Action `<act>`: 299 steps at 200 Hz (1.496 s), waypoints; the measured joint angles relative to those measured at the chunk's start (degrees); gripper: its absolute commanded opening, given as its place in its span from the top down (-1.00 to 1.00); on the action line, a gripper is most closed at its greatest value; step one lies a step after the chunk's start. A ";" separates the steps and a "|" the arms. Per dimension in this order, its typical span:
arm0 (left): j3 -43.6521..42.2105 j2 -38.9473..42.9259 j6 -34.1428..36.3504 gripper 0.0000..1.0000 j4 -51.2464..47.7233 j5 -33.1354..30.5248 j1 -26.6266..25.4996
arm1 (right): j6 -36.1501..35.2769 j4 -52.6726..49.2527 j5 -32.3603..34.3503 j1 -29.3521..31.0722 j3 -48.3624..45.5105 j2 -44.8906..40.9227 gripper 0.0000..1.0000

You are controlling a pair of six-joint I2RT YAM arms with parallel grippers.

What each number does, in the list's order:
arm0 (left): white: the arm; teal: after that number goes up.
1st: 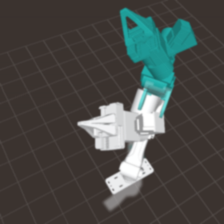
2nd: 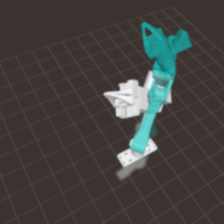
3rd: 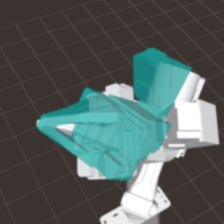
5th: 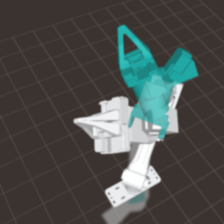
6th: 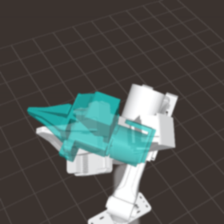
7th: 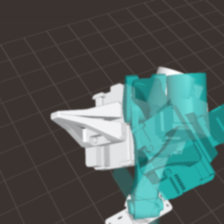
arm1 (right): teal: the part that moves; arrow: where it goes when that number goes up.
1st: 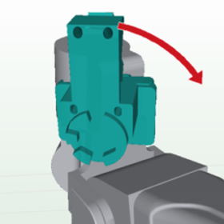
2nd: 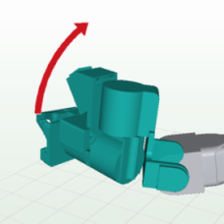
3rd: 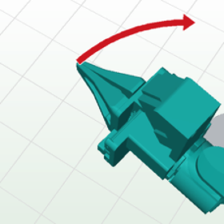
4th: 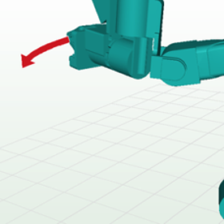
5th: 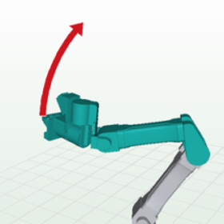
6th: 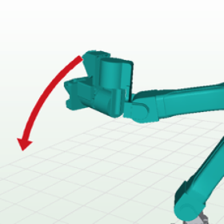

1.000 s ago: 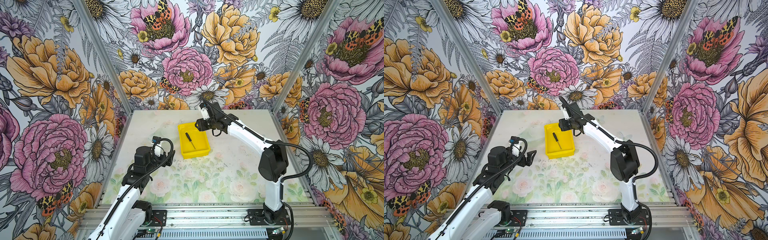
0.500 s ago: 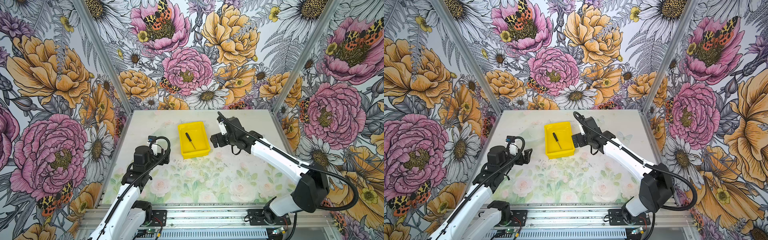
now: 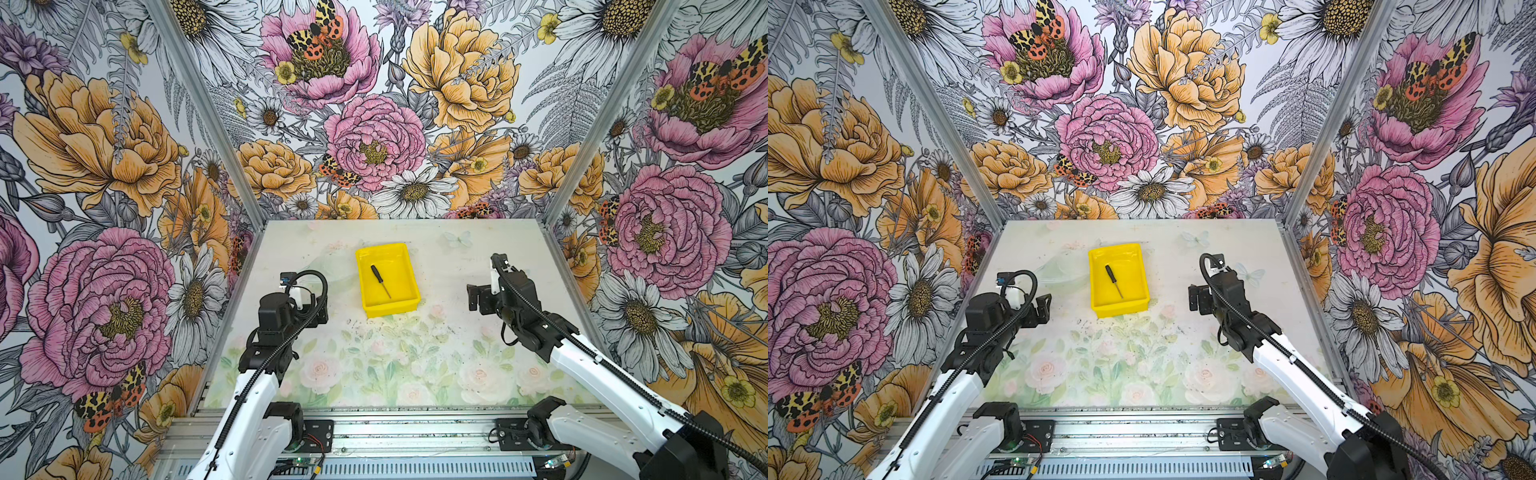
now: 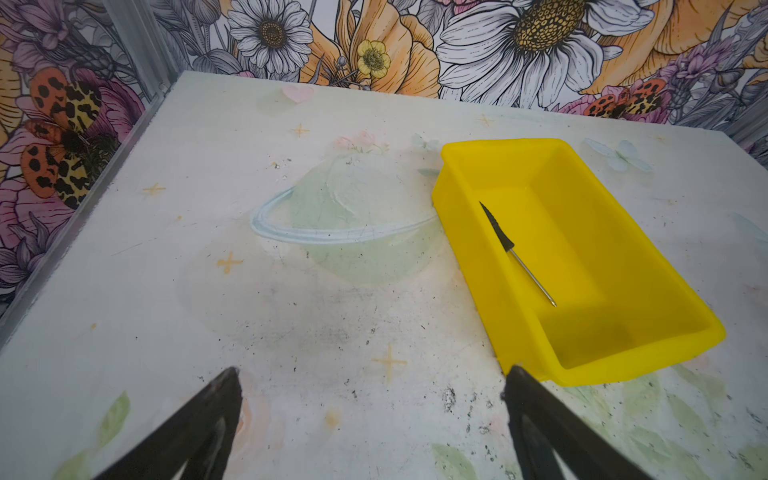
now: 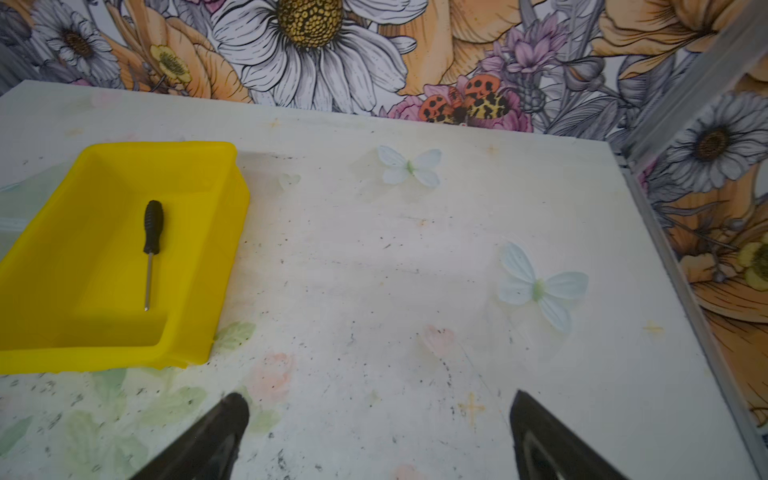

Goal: Put the screwdriver in the bin

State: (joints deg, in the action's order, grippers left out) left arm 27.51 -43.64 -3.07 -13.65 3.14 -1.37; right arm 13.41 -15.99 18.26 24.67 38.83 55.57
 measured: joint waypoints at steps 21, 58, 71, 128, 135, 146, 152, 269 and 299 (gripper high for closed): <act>-1.22 0.55 -0.04 -0.97 1.46 -0.74 1.31 | -0.52 5.14 4.68 -3.39 -6.36 -4.28 -0.99; -4.07 0.31 -1.07 -0.97 5.95 -1.05 4.17 | -1.77 14.97 7.06 -11.54 -13.07 -5.81 -0.99; -5.27 -0.15 -1.11 -0.97 8.15 -1.05 4.68 | -1.92 18.14 7.02 -13.90 -14.29 -4.17 -0.99; -8.59 -6.08 -1.07 -0.97 19.43 -2.34 5.40 | -1.99 31.01 3.10 -21.16 -16.65 6.27 -0.99; -8.92 -6.80 -1.05 -0.97 20.83 -2.36 5.42 | -2.01 32.63 2.32 -22.05 -16.68 7.37 -0.99; -9.42 -8.20 -1.01 -0.97 23.30 -2.45 5.42 | -2.12 35.26 0.87 -23.41 -16.68 9.01 -0.99; -9.55 -9.01 -0.96 -0.97 24.55 -2.56 5.42 | -2.19 36.44 0.09 -24.04 -16.68 9.81 -0.99; -9.20 -31.85 -0.04 -0.97 50.77 -2.29 5.68 | -2.45 50.93 -11.89 -30.27 -14.53 26.64 -0.99; -6.84 -35.91 0.04 -0.97 54.49 -2.19 5.68 | -2.62 52.13 -13.62 -30.27 -14.25 27.19 -0.99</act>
State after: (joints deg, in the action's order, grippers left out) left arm 20.67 -79.55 -3.03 40.84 0.95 4.32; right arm 10.79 36.14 4.64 -5.61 24.58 82.76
